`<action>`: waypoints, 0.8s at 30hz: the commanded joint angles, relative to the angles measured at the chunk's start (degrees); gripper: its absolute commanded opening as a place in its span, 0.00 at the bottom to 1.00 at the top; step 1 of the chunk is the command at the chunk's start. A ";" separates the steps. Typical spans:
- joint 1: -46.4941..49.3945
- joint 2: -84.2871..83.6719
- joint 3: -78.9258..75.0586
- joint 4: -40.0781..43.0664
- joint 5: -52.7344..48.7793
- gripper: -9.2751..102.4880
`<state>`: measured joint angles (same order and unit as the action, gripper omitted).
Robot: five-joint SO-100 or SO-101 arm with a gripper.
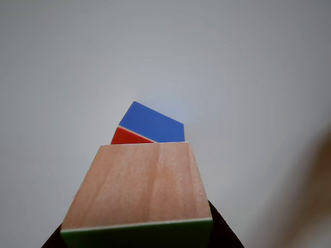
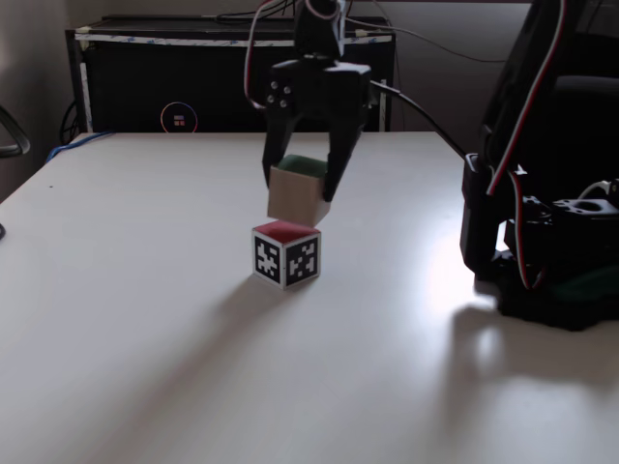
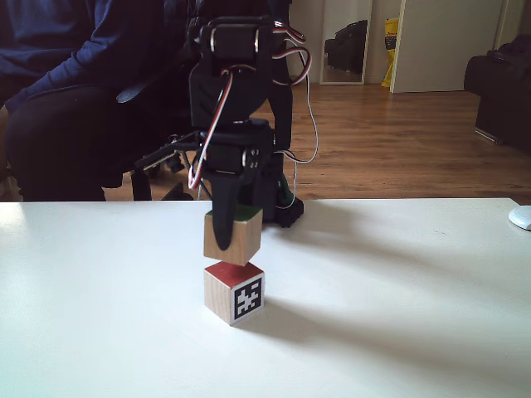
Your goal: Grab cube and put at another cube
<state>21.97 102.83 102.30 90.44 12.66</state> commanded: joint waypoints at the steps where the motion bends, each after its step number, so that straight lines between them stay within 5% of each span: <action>1: -0.53 -0.62 -2.55 -0.79 0.53 0.14; 16: -0.70 -7.65 -6.06 -2.55 1.58 0.15; 24: -0.97 -9.32 -6.86 -1.49 1.85 0.30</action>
<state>21.80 93.87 97.38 88.51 14.06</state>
